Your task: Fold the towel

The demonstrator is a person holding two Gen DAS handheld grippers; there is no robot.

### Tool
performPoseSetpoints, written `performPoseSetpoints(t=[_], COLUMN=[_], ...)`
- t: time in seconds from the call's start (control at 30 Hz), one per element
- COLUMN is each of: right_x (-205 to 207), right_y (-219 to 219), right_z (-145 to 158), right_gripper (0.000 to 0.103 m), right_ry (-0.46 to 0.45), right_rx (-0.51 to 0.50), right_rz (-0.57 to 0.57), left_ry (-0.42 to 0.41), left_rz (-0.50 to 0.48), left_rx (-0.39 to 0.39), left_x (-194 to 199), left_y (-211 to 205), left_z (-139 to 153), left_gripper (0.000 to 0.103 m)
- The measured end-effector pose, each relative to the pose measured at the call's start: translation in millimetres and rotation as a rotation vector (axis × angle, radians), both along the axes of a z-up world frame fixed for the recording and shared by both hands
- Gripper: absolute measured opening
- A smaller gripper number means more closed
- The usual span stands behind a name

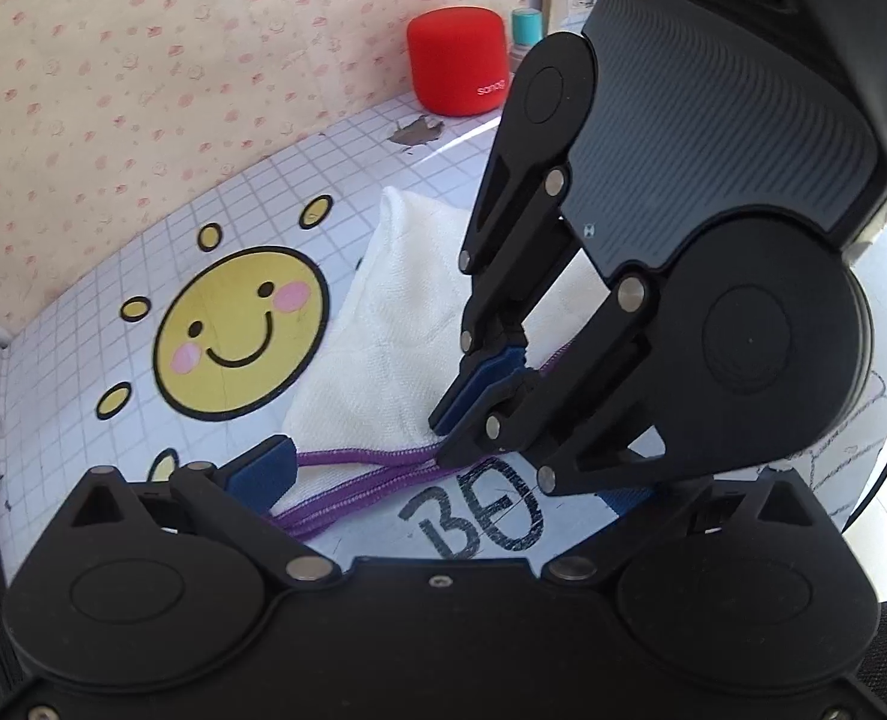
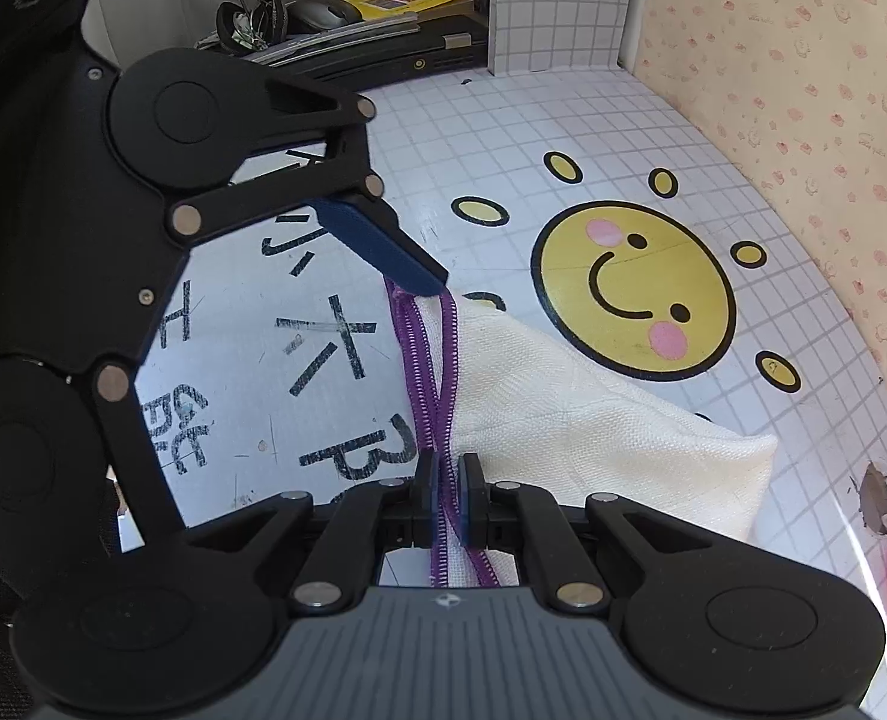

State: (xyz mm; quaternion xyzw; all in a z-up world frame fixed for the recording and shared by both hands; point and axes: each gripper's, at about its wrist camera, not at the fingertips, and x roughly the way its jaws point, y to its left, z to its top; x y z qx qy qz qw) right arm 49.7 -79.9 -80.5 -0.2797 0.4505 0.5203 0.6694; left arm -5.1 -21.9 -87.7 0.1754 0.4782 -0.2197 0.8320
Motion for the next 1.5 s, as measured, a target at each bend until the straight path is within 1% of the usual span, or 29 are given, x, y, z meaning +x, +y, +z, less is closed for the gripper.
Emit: performPoseSetpoints(t=[0.03,0.13,0.27,0.3,0.37,0.5,0.7,0.8,0.93,1.03,1.1,1.17,1.23,1.33,1.37,1.43,1.5], right_x=[1,4,6,8,13,31,56,69,71,69,67,62,58,49,46,40,34], right_y=[0,-2,-7,-10,-14,-22,-20,-16,-20,-25,-29,-31,-32,-27,-24,-20,-26], right_z=[0,0,8,10,14,16,7,-9,-11,-9,-8,-4,1,7,6,-2,-4], right_gripper=[0.006,0.006,0.009,0.012,0.017,0.019,0.019,0.019,0.022,0.027,0.031,0.031,0.031,0.032,0.032,0.032,0.034], right_ry=[0.004,0.012,-0.011,-0.017,-0.032,-0.065,-0.071,-0.061,-0.073,-0.074,-0.082,-0.090,-0.096,-0.073,-0.060,-0.037,-0.033], right_rx=[0.001,0.006,0.010,0.016,0.022,0.030,0.044,0.021,0.021,0.001,-0.016,-0.026,-0.015,0.031,0.030,-0.015,-0.010], right_rz=[-0.001,-0.008,-0.028,-0.047,-0.082,-0.172,-0.256,-0.309,-0.318,-0.327,-0.330,-0.330,-0.327,-0.302,-0.287,-0.255,-0.259], left_ry=[0.013,0.087,0.086,0.082,0.078,0.076,0.082,0.083,0.078,0.077,0.076,0.076,0.072,0.069,0.071,0.075,0.075], left_rz=[-0.004,0.036,0.063,0.059,0.059,0.070,0.082,0.085,0.088,0.092,0.060,0.069,0.077,0.082,0.085,0.088,0.090], left_rx=[0.000,-0.005,0.003,0.014,0.017,0.010,0.009,0.007,0.000,0.000,-0.002,0.001,0.004,-0.001,-0.001,0.002,0.002], left_x=[2,18,21,20,20,19,18,18,16,13,-22,-11,0,11,13,16,17], left_y=[0,5,8,7,7,7,7,7,9,7,24,23,21,20,20,21,21], left_z=[-3,-19,-21,-21,-21,-22,-22,-23,-23,-24,-12,-9,-10,-14,-14,-15,-16], left_gripper=[0.102,0.102,0.102,0.102,0.102,0.103,0.103,0.103,0.103,0.103,0.103,0.103,0.103,0.103,0.103,0.103,0.103])
